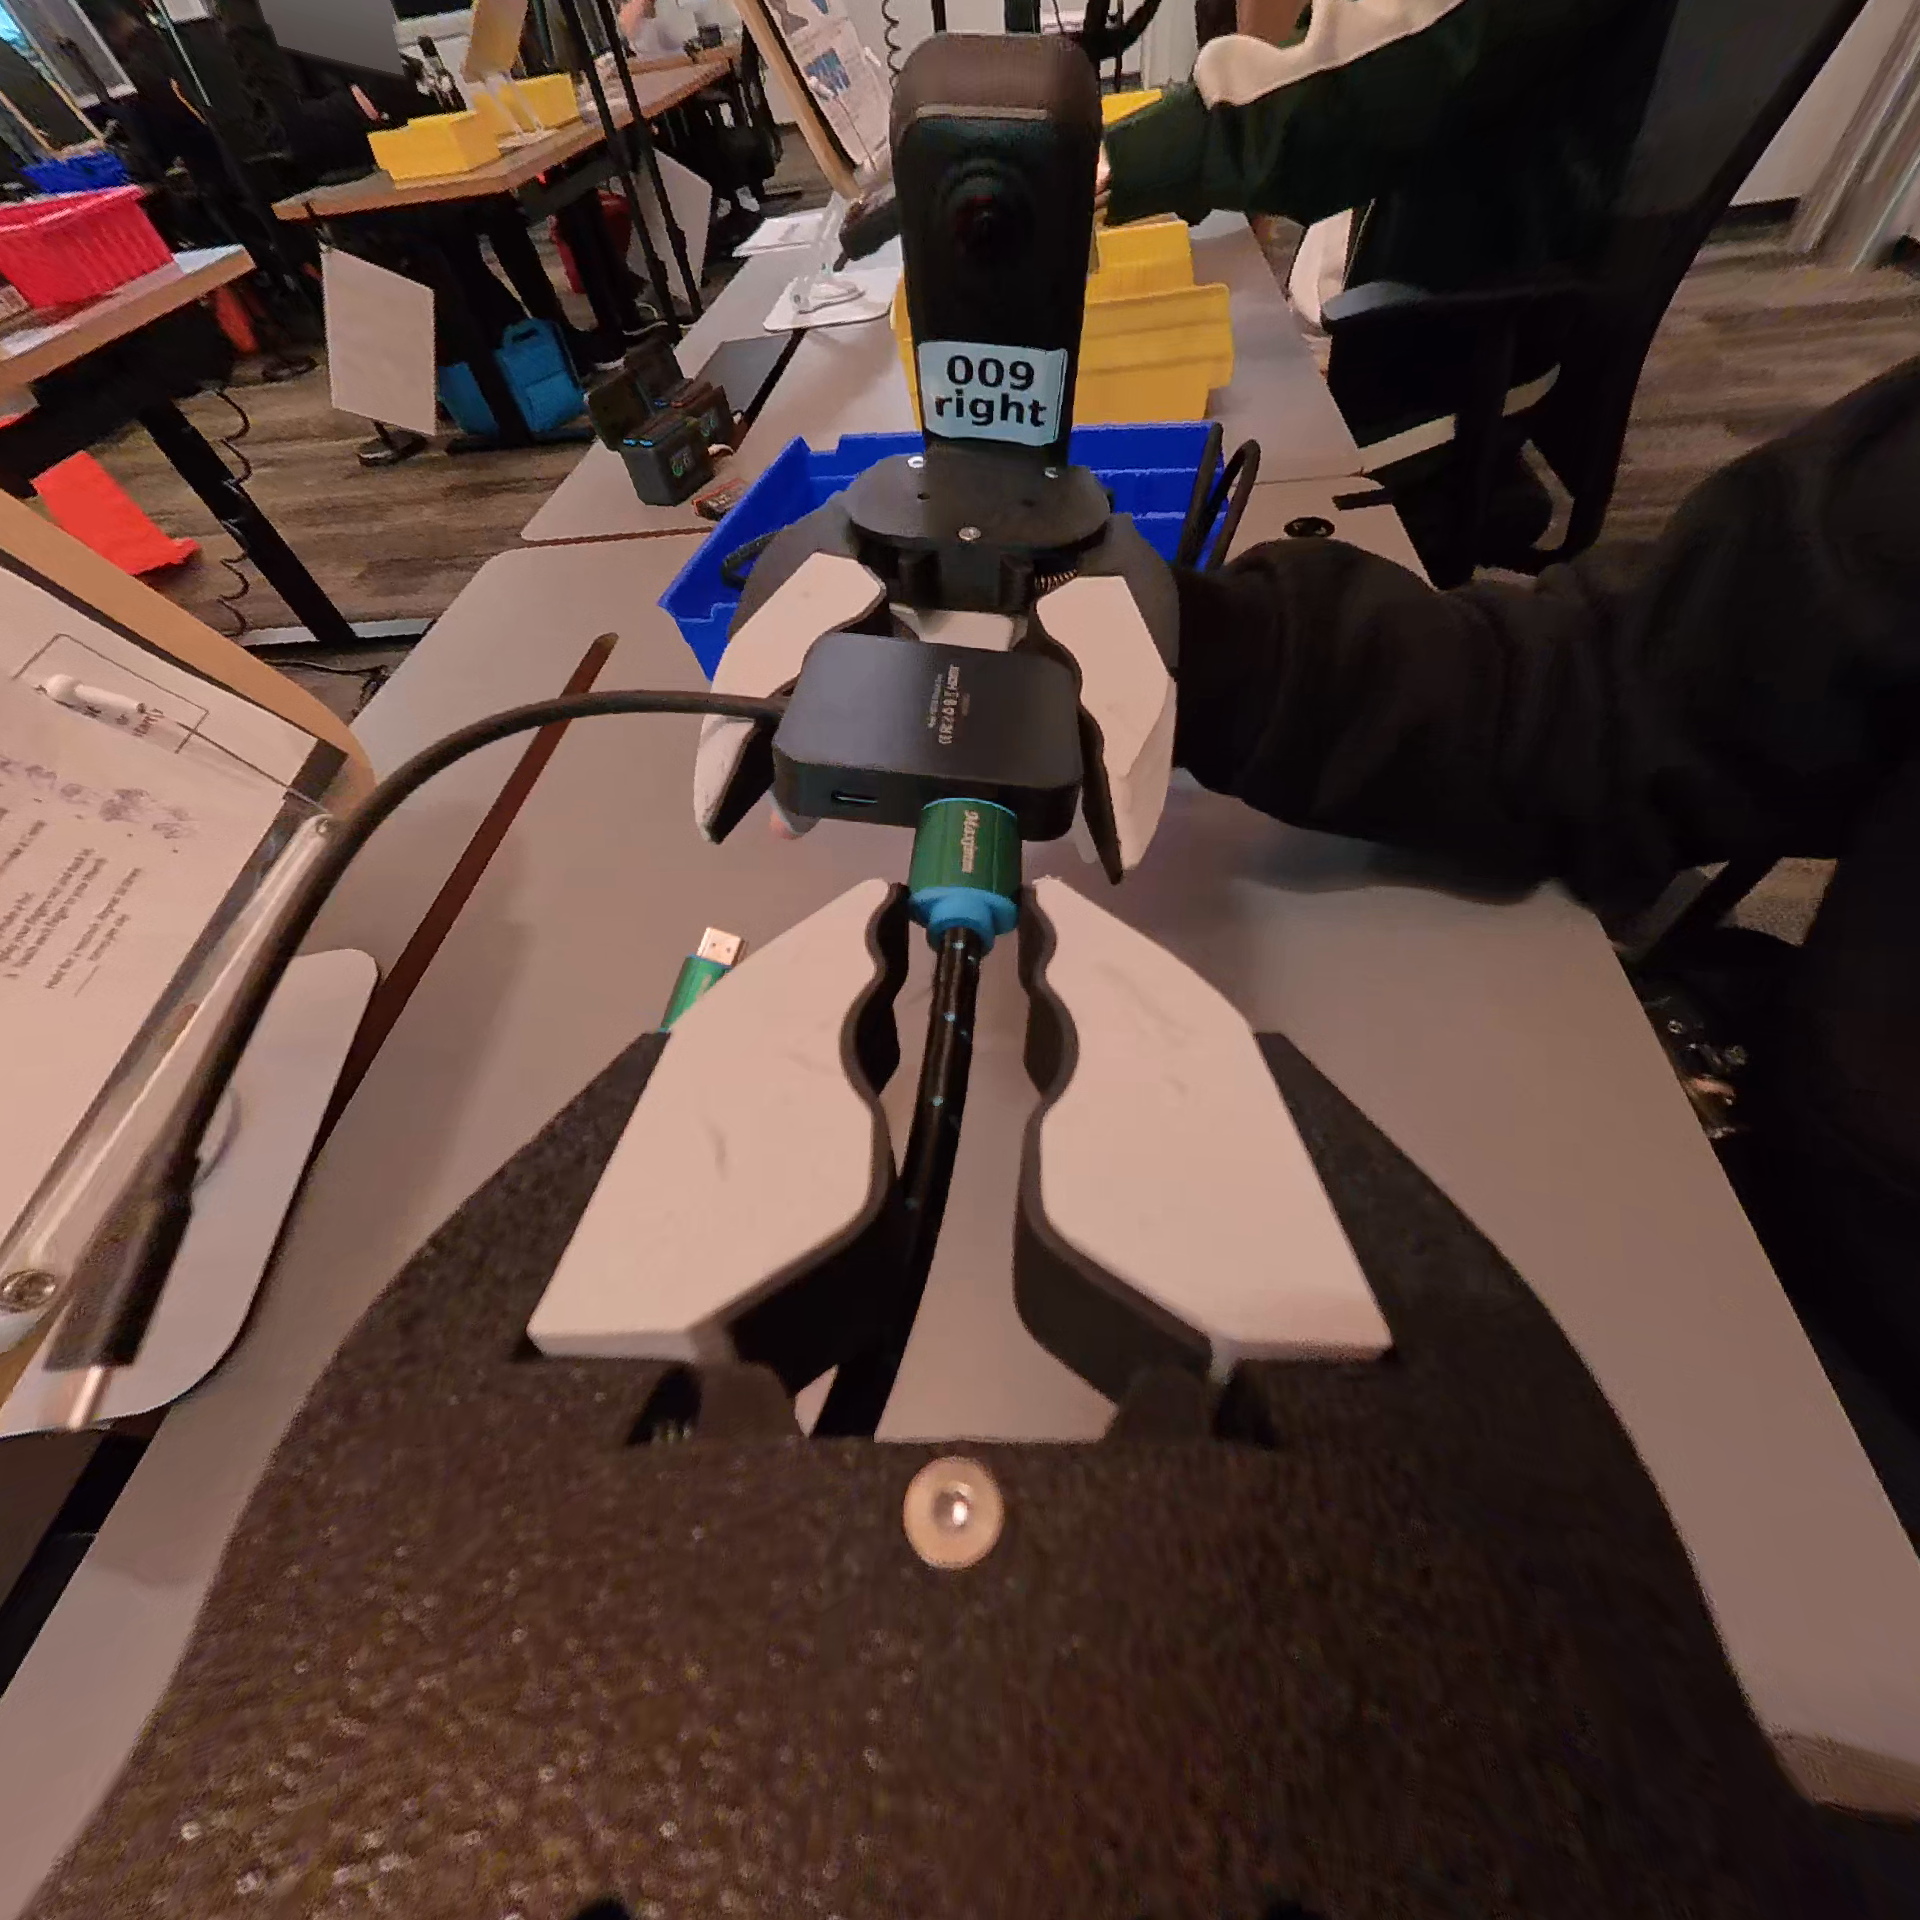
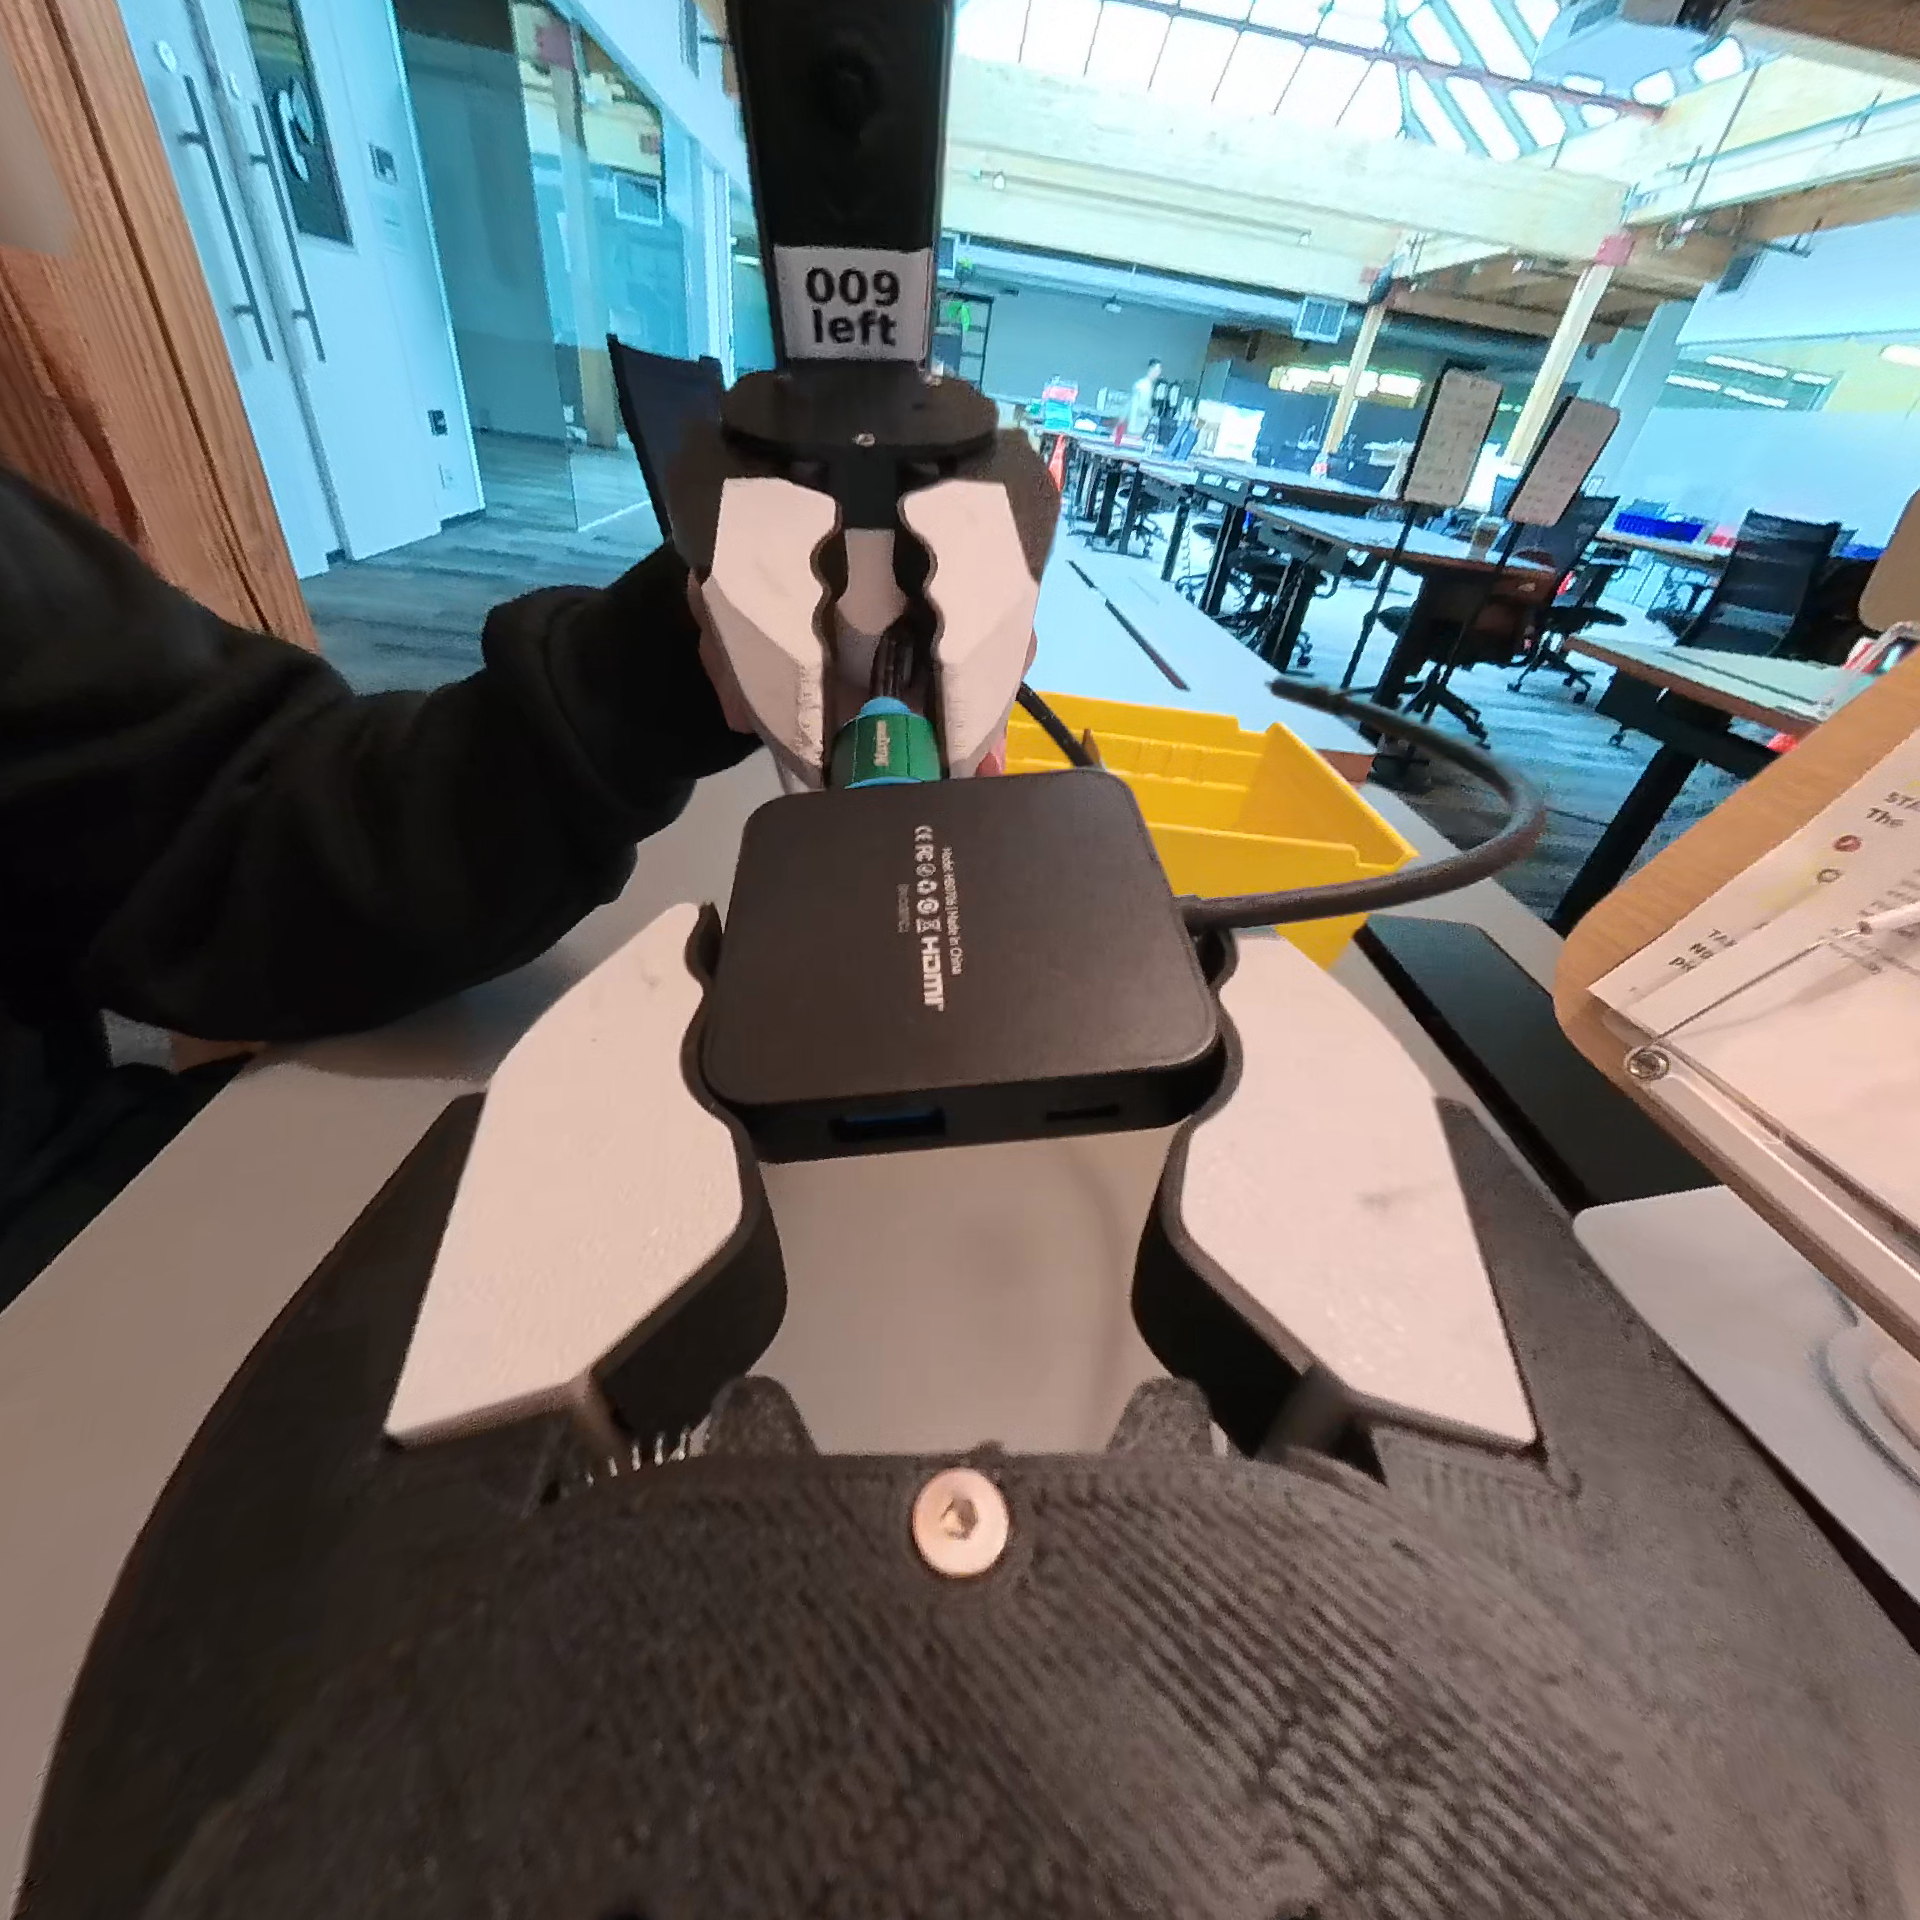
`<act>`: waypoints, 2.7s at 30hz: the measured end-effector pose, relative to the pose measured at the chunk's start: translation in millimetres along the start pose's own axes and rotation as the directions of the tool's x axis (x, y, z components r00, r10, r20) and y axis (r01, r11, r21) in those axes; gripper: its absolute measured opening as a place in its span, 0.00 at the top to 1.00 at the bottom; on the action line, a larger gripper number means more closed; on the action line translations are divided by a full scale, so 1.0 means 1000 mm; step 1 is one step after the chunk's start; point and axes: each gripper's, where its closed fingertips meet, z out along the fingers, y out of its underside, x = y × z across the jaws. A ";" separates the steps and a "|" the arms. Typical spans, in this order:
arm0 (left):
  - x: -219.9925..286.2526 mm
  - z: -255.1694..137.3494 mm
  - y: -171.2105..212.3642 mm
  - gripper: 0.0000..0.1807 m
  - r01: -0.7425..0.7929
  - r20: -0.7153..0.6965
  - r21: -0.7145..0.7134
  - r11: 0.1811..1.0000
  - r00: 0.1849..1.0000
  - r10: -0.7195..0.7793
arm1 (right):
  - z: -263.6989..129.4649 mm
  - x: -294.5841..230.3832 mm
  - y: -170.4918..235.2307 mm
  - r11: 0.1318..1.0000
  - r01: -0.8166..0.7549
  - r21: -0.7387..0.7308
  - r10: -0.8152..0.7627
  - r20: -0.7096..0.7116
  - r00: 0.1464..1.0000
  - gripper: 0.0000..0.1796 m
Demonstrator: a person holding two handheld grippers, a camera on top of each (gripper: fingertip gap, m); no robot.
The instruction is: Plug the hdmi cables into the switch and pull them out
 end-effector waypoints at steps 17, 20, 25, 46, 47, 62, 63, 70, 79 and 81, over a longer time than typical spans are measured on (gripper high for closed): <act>-0.003 -0.009 -0.003 0.89 -0.071 0.048 0.009 0.997 0.996 0.070 | 0.018 0.002 0.017 0.998 0.043 -0.051 -0.044 -0.029 0.999 0.52; -0.003 -0.008 -0.004 0.88 -0.121 0.060 0.014 0.993 0.991 0.120 | 0.015 0.004 0.016 0.996 0.067 -0.054 -0.069 -0.044 0.997 0.52; -0.005 -0.009 -0.016 0.82 -0.183 0.132 0.056 0.982 0.976 0.174 | 0.013 0.004 0.010 0.992 0.124 -0.033 -0.126 -0.060 0.990 0.52; -0.024 -0.031 -0.042 0.78 -0.182 0.310 0.209 0.961 0.944 0.112 | -0.229 0.026 -0.088 0.797 -0.047 -0.602 -0.540 -0.746 0.389 0.52; -0.023 -0.028 -0.040 0.78 -0.180 0.300 0.199 0.963 0.947 0.115 | -0.250 0.021 -0.085 0.783 -0.127 -0.609 -0.542 -0.768 0.341 0.52; 0.002 0.030 -0.015 0.78 -0.135 0.149 0.076 0.988 0.981 0.122 | -0.312 0.015 0.045 0.814 -0.438 -0.382 -0.275 -0.917 0.289 0.52; 0.004 0.035 -0.014 0.78 -0.137 0.141 0.065 0.988 0.982 0.126 | -0.314 0.016 0.045 0.801 -0.439 -0.406 -0.306 -0.909 0.282 0.52; 0.028 0.076 -0.008 0.78 -0.109 0.047 0.035 0.993 0.993 0.107 | -0.351 -0.014 0.107 0.419 -0.671 -0.611 -0.481 -0.777 0.407 0.51; 0.060 0.178 -0.004 0.59 0.208 0.189 0.109 0.972 0.956 -0.226 | -0.446 -0.060 0.001 0.850 -0.465 -0.247 -0.345 -0.928 -0.139 0.55; 0.080 0.213 -0.013 0.57 0.230 0.180 0.101 0.968 0.953 -0.245 | -0.465 -0.070 0.023 0.848 -0.507 -0.156 -0.272 -0.949 -0.162 0.52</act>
